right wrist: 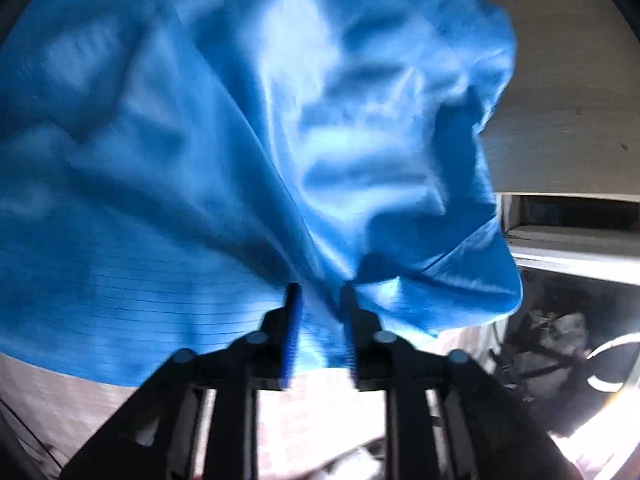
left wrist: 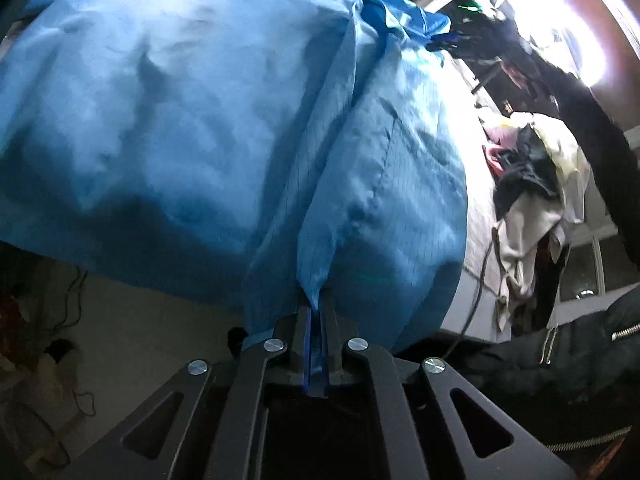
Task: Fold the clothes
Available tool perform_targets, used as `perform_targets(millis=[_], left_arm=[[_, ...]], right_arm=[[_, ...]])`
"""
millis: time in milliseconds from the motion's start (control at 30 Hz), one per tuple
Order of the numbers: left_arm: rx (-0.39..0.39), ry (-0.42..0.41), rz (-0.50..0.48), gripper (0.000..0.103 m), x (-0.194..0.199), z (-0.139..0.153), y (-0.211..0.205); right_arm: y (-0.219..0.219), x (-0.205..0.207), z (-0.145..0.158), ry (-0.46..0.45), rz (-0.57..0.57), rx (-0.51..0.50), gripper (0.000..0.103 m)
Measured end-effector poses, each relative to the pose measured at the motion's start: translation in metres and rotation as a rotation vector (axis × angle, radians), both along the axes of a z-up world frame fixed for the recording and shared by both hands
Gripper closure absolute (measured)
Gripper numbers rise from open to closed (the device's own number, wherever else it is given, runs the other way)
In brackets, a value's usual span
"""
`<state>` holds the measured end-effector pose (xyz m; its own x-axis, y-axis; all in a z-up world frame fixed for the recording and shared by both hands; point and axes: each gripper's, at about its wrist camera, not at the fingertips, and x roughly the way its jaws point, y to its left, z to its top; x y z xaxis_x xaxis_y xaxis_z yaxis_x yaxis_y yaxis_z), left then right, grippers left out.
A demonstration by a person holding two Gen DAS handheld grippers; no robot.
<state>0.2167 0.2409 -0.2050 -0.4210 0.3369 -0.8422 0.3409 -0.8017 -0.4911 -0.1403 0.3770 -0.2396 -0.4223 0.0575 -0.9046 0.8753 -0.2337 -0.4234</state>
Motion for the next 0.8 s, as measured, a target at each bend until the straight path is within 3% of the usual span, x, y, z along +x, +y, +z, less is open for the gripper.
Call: perform_targets(millis=[100,167,300,433,600,700,800], left_arm=[[-0.031,0.015,0.027,0.084,0.009,0.011,-0.003],[-0.025,0.036,0.037,0.076,0.017,0.016,-0.002],[-0.020,0.052,0.025,0.075,0.019,0.012,0.005],[-0.086,-0.031,0.036,0.080,0.016,-0.008,-0.004],[-0.155,-0.026,0.157,0.080,0.058,0.011,-0.053],[-0.242,-0.010,0.279,0.078,0.092,0.032,-0.108],[-0.299,-0.008,0.299,0.077,0.098,0.040,-0.148]], right_arm=[[-0.010,0.039,0.038,-0.041,0.018,-0.187,0.060],[-0.023,0.078,0.042,-0.108,0.117,-0.259,0.052],[-0.057,0.142,0.009,-0.253,0.274,-0.214,0.054],[-0.088,0.176,-0.028,-0.236,0.329,-0.147,0.057],[-0.079,0.159,0.006,-0.248,0.184,-0.231,0.057],[-0.072,0.152,0.042,-0.273,0.086,-0.374,0.057],[-0.070,0.151,0.065,-0.292,0.014,-0.500,0.057]])
